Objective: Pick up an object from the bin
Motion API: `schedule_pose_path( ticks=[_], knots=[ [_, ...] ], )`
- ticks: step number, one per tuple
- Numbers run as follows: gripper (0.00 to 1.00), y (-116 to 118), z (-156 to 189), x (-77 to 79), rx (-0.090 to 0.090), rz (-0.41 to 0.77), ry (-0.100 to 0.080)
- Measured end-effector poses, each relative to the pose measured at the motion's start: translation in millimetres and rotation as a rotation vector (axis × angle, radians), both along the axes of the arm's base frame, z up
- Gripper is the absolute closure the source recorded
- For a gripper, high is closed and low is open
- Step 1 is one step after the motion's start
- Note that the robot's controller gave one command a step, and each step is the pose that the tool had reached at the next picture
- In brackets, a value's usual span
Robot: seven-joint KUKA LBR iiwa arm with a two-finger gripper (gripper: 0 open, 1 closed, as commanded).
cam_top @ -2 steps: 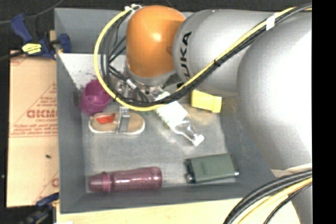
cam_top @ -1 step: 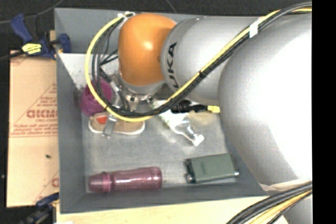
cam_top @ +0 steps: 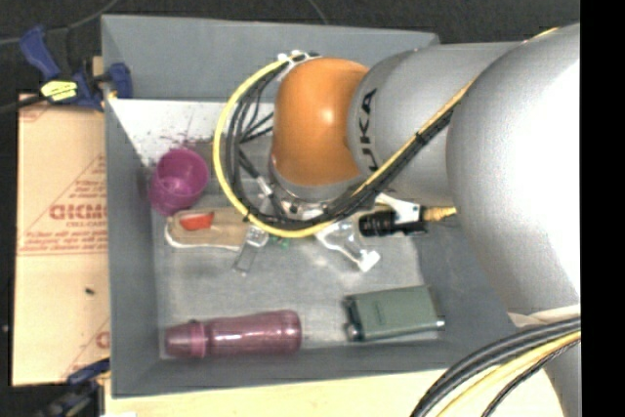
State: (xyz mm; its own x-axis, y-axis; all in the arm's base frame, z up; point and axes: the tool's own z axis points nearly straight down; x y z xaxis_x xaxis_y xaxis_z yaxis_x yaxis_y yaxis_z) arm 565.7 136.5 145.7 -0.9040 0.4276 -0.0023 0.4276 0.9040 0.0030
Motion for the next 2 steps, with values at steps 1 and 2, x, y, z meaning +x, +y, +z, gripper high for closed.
schedule_pose_path(
  ticks=[1,2],
  knots=[
    [0.00,23.6,67.8,-2.6,0.000,0.006,0.004],
    [0.00,11.1,60.9,21.5,0.000,0.135,-0.007]
  ],
)
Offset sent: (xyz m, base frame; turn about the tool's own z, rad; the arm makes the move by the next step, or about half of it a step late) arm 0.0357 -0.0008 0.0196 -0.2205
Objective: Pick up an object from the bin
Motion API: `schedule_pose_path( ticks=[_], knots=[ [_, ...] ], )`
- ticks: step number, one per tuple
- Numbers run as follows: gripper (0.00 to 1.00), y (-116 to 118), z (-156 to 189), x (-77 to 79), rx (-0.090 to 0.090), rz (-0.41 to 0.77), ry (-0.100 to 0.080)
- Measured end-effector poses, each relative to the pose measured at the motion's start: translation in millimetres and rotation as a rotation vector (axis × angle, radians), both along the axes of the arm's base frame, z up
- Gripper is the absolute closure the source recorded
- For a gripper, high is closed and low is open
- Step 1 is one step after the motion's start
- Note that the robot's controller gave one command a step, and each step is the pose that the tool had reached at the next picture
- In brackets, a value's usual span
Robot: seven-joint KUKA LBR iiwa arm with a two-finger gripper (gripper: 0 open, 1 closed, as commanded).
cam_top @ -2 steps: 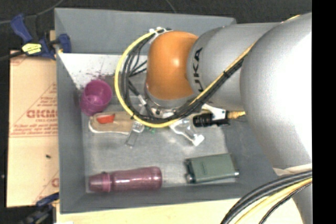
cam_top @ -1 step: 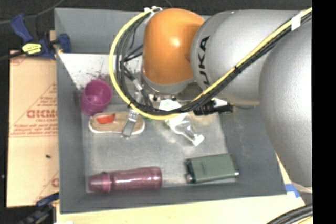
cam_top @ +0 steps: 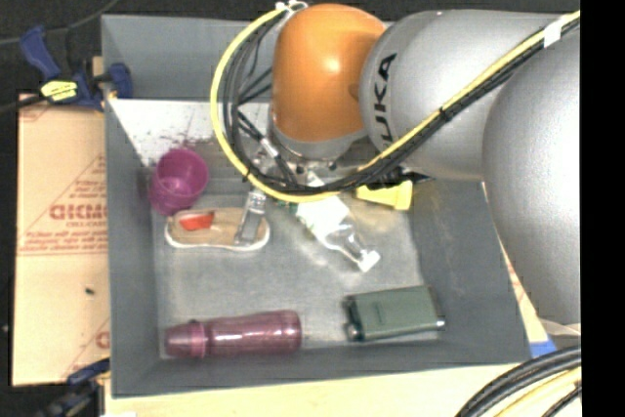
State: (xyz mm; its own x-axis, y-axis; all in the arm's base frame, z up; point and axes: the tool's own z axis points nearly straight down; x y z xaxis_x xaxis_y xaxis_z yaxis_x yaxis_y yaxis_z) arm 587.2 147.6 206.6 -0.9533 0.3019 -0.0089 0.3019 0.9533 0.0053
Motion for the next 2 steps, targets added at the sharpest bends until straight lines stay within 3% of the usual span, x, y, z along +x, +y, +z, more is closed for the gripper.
schedule_pose_path(
  ticks=[1,2],
  knots=[
    [0.00,15.6,-68.0,-4.0,-0.001,-0.074,0.013],
    [0.00,0.7,-66.3,-22.7,-0.003,0.174,0.000]
  ],
)
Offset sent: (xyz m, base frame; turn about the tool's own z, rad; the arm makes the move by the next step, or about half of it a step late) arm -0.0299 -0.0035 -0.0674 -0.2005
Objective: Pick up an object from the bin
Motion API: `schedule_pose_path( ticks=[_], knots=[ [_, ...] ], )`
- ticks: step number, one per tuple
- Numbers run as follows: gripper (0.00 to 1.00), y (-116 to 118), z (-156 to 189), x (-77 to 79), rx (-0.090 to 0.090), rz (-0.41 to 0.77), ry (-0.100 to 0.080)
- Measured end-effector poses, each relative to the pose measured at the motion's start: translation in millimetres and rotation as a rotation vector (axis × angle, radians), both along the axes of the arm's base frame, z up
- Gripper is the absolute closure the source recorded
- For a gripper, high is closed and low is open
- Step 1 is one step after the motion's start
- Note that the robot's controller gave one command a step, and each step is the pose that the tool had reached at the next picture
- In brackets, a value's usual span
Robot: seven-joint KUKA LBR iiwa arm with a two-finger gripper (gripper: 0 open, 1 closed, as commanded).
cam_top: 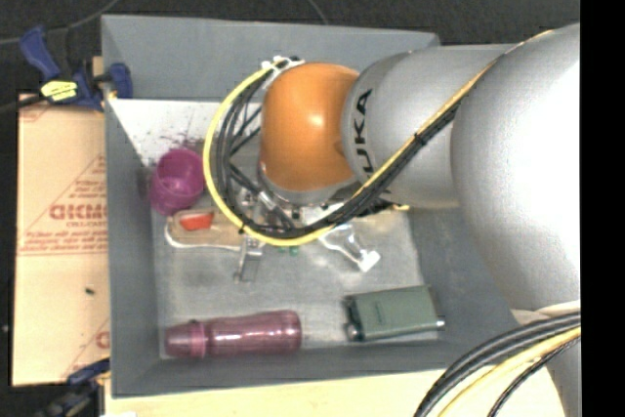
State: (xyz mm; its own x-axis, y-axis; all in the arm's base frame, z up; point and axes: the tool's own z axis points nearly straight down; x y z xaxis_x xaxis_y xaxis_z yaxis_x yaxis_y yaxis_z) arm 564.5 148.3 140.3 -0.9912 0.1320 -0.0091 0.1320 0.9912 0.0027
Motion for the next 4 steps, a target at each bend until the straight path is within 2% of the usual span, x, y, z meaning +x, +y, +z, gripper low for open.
schedule_pose_path(
  ticks=[1,2,4],
  knots=[
    [0.00,-4.1,-47.3,36.2,0.003,-0.154,0.005],
    [1.00,-23.7,-39.3,38.2,0.000,0.103,-0.003],
    [1.00,-23.7,-39.0,37.9,0.000,0.102,-0.003]
  ],
)
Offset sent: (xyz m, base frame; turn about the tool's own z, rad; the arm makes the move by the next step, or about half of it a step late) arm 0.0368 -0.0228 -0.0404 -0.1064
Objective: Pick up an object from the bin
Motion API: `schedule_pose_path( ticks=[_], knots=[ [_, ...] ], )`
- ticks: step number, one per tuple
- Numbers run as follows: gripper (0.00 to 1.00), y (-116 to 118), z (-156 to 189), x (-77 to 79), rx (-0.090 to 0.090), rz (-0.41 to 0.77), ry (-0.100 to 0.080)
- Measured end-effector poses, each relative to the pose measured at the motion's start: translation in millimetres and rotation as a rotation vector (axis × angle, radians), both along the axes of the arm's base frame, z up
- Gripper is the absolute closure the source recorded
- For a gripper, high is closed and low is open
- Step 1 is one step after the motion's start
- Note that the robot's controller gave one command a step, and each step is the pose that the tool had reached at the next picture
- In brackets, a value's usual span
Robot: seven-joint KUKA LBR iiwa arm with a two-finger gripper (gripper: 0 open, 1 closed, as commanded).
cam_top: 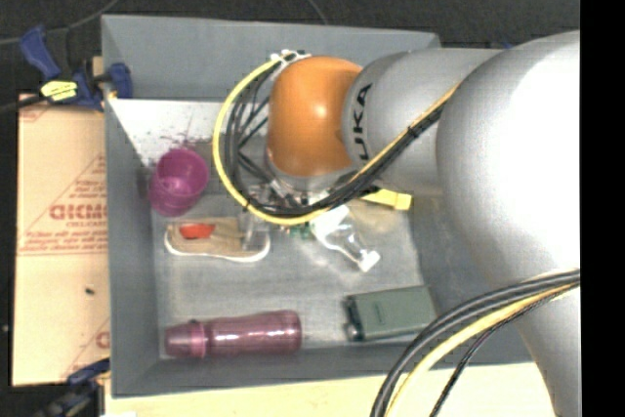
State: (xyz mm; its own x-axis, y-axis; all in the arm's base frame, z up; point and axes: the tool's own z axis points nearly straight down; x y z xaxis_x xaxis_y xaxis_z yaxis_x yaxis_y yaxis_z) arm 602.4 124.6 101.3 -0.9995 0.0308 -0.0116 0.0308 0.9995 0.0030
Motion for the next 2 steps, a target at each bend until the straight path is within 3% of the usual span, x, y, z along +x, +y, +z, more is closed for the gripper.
schedule_pose_path(
  ticks=[1,2],
  knots=[
    [1.00,-10.2,19.8,42.2,-0.005,0.468,-0.005],
    [1.00,-10.1,19.7,42.1,-0.005,0.466,-0.005]
  ],
)
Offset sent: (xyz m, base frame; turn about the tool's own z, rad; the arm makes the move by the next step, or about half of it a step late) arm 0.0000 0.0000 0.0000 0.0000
